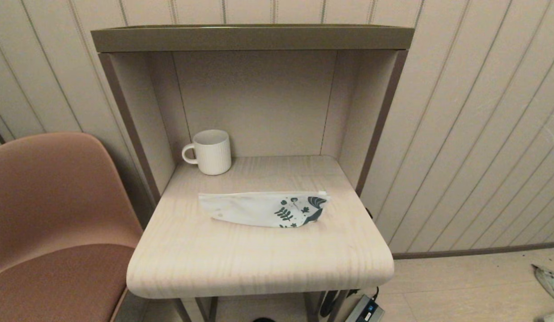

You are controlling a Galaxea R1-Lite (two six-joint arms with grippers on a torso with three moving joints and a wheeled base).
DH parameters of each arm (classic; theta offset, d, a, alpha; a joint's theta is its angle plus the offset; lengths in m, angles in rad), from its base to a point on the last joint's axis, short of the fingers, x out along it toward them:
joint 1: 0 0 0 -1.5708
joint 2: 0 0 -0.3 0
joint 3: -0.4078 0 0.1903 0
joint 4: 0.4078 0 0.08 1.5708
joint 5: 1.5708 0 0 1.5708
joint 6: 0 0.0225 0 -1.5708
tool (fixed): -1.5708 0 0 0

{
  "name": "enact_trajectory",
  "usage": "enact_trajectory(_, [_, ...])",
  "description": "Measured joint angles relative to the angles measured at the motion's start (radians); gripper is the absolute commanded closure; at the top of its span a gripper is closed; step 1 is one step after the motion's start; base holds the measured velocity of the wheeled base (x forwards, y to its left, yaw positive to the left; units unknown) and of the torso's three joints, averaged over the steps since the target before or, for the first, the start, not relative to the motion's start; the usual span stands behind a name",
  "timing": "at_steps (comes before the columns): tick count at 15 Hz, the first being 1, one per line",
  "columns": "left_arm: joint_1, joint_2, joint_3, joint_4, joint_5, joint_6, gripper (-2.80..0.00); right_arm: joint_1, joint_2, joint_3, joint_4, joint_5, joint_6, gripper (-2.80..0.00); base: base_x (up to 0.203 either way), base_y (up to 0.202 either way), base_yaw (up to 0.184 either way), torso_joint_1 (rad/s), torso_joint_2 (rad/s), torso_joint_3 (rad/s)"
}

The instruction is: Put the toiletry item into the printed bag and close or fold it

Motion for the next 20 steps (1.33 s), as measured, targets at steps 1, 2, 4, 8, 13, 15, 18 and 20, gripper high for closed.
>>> enact_trajectory(1, [0.0, 0.0, 0.0, 0.006, -0.006, 0.017, 0.0, 0.0, 0.0, 0.001, 0.0, 0.001, -0.004, 0.0, 0.0, 0.0, 0.0, 0.0, 0.0, 0.0])
enact_trajectory(2, [0.0, 0.0, 0.0, 0.017, -0.01, 0.024, 0.0, 0.0, 0.0, 0.002, -0.002, 0.001, 0.0, 0.0, 0.0, 0.0, 0.0, 0.0, 0.0, 0.0])
enact_trajectory(4, [0.0, 0.003, 0.0, 0.034, -0.014, 0.026, 0.0, 0.001, 0.0, 0.006, -0.017, -0.002, 0.006, 0.0, 0.0, 0.0, 0.0, 0.0, 0.0, 0.0])
enact_trajectory(8, [0.0, 0.001, 0.0, 0.024, -0.015, 0.025, 0.0, 0.001, 0.0, 0.01, -0.024, -0.003, 0.007, 0.0, 0.0, 0.0, 0.0, 0.0, 0.0, 0.0])
enact_trajectory(13, [0.0, 0.0, 0.0, -0.002, -0.012, 0.017, 0.0, 0.001, 0.0, 0.01, -0.024, -0.003, 0.008, 0.0, 0.0, 0.0, 0.0, 0.0, 0.0, 0.0])
enact_trajectory(15, [-0.001, 0.0, 0.0, -0.001, -0.012, 0.018, 0.0, 0.001, 0.0, 0.01, -0.024, -0.003, 0.008, 0.0, 0.0, 0.0, 0.0, 0.0, 0.0, 0.0])
enact_trajectory(18, [-0.001, 0.0, 0.0, -0.002, -0.013, 0.019, 0.0, 0.0, 0.0, 0.01, -0.024, -0.003, 0.011, 0.0, 0.0, 0.0, 0.0, 0.0, 0.0, 0.0])
enact_trajectory(20, [-0.001, 0.0, 0.0, -0.006, -0.014, 0.009, 0.0, 0.0, 0.001, 0.01, -0.023, -0.003, 0.011, 0.0, 0.0, 0.0, 0.0, 0.0, 0.0, 0.0])
